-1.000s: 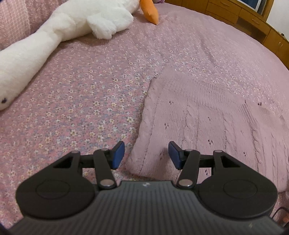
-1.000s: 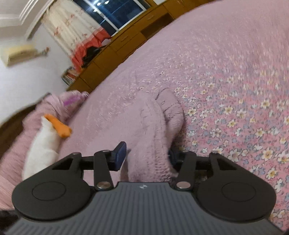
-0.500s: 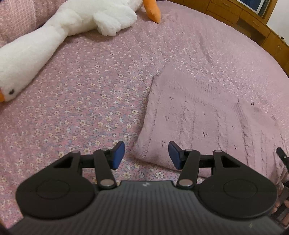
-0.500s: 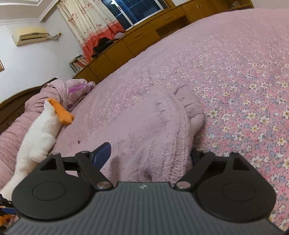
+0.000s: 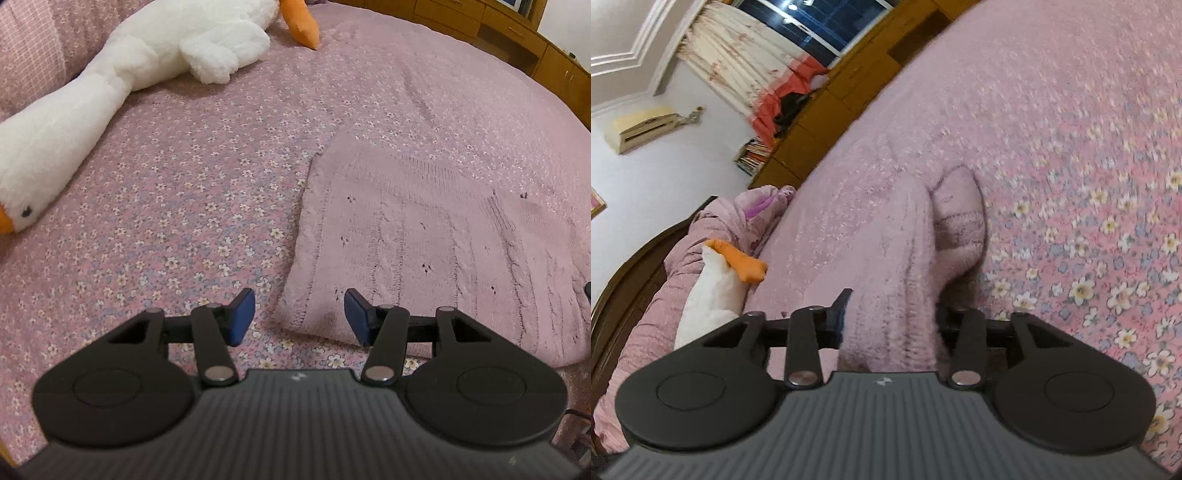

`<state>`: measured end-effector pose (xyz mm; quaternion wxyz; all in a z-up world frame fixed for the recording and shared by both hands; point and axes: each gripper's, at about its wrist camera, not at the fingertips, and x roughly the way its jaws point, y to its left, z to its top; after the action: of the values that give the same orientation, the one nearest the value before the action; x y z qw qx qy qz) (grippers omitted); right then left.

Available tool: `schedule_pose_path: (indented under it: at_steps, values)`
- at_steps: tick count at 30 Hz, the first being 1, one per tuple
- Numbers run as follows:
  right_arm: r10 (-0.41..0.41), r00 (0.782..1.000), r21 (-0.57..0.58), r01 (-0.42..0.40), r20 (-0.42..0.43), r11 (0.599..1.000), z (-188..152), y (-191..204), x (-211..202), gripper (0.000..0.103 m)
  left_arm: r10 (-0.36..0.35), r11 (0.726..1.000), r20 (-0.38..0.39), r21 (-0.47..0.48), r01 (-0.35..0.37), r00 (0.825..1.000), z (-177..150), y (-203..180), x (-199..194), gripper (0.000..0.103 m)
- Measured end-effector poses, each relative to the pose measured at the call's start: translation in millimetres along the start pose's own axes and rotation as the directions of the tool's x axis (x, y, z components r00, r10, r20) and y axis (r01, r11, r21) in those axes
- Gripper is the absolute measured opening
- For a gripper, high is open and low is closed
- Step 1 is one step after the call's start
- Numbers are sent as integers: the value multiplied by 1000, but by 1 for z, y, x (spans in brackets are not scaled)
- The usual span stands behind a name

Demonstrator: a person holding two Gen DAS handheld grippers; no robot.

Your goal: Fold small clothes

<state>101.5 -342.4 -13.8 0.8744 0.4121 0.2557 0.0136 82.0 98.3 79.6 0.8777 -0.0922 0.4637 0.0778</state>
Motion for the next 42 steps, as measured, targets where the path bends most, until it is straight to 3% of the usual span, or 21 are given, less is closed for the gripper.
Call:
schedule_pose_path:
  at_steps: [6, 10, 11, 13, 16, 20, 24, 34, 42]
  values:
    - [5, 1000, -36, -5, 2, 999, -5, 12, 9, 65, -6, 1000, -10, -15, 6, 1000, 3, 2, 7, 55]
    - [-1, 1000, -66, 2, 8, 998, -9, 15, 12, 66, -12, 1000, -12, -3, 12, 1000, 2, 1, 11, 55]
    - [0, 1000, -72, 1, 11, 997, -10, 16, 13, 65, -14, 1000, -13, 1, 14, 1000, 2, 0, 11, 55]
    - [2, 1000, -63, -1, 7, 998, -11, 13, 14, 42, -23, 1000, -17, 0, 23, 1000, 2, 1, 11, 55]
    - [34, 999, 26, -34, 4, 999, -10, 0, 12, 38, -50, 999, -11, 14, 50, 999, 2, 3, 7, 55]
    - [23, 1000, 45, -23, 8, 999, -10, 6, 7, 37, -50, 998, -6, 33, 50, 999, 4, 11, 1, 55]
    - [70, 997, 175, -71, 9, 982, -8, 7, 3, 36, -50, 998, 4, 48, 50, 999, 6, 25, -9, 55]
    - [61, 997, 88, -65, 47, 994, -3, 56, -10, 34, -50, 999, 17, 22, 50, 999, 17, 57, -16, 55]
    - [29, 997, -148, -18, 76, 989, -4, 120, -23, 33, -79, 997, 49, 20, 79, 996, 20, 59, -22, 55]
